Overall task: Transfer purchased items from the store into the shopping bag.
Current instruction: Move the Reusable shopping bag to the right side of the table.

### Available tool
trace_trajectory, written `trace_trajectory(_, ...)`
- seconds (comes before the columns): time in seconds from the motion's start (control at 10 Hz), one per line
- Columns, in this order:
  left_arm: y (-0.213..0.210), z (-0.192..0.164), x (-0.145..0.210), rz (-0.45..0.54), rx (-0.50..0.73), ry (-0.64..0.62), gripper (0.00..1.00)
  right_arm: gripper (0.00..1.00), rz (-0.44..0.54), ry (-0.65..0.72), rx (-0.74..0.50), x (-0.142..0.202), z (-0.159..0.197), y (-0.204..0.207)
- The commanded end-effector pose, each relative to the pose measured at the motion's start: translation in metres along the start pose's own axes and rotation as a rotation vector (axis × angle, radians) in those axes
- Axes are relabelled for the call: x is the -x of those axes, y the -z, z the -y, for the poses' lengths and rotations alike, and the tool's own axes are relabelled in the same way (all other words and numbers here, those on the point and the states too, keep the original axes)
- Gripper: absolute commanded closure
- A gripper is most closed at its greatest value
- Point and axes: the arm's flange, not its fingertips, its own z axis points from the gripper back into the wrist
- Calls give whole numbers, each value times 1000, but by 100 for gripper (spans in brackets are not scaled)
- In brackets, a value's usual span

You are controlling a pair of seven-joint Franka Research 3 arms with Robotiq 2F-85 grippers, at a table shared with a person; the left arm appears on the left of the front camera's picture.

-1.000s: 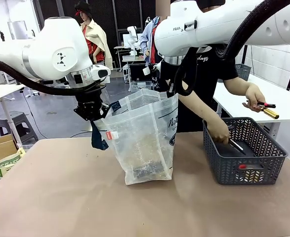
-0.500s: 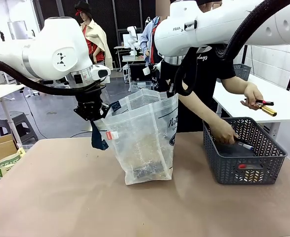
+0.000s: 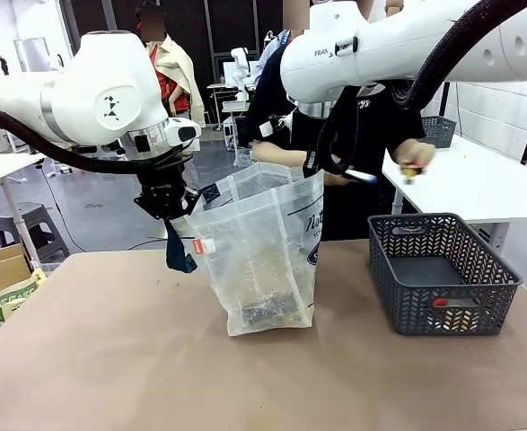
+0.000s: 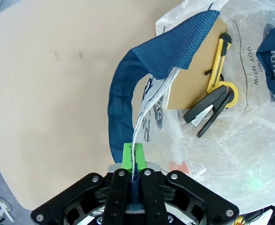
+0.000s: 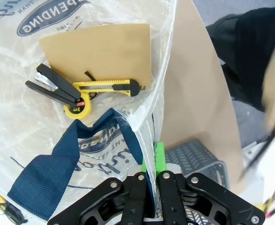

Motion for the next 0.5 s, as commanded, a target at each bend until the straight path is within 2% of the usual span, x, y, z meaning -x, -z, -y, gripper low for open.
trace_trajectory(0.0, -2, -1, 0, 2, 5, -10, 100, 100, 0, 6, 3, 1, 1, -1)
trace_trajectory(0.4, -2, -1, 0, 2, 5, -10, 100, 100, 0, 6, 3, 1, 1, -1)
